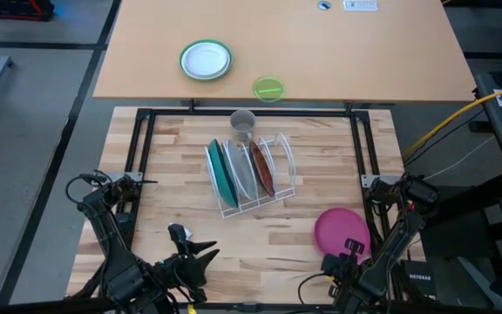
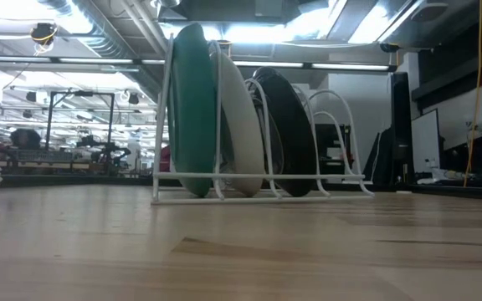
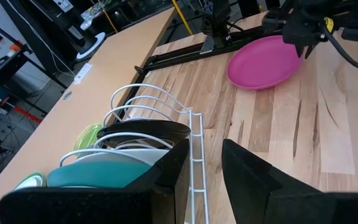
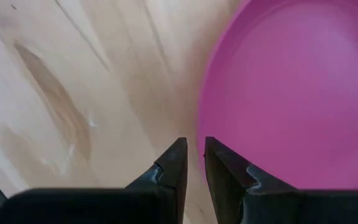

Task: Sort dishes
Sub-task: Put the pink plate into the dish rack

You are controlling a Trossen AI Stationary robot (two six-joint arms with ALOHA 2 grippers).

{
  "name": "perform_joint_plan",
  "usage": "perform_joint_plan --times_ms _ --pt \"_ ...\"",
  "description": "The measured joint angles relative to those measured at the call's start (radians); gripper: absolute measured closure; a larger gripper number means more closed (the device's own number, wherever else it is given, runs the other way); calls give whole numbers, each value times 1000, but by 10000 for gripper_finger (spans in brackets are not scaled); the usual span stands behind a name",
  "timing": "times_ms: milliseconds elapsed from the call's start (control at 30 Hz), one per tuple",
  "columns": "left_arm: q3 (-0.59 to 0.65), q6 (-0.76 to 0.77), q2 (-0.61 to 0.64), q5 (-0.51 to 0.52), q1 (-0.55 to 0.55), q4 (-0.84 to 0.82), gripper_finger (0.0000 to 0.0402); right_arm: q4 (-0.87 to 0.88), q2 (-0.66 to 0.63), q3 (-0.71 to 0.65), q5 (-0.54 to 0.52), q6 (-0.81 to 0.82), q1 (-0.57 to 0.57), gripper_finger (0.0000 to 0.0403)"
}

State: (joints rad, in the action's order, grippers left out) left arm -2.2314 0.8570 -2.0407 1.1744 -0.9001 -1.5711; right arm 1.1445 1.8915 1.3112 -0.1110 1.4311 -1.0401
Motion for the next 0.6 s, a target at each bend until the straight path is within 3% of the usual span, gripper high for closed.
perform_joint_plan --times_ms 167,600 --pt "0 -8 0 0 0 0 318 79 -1 53 -11 0 0 343" --pt "0 -8 0 0 0 0 318 61 81 52 -1 -1 0 343"
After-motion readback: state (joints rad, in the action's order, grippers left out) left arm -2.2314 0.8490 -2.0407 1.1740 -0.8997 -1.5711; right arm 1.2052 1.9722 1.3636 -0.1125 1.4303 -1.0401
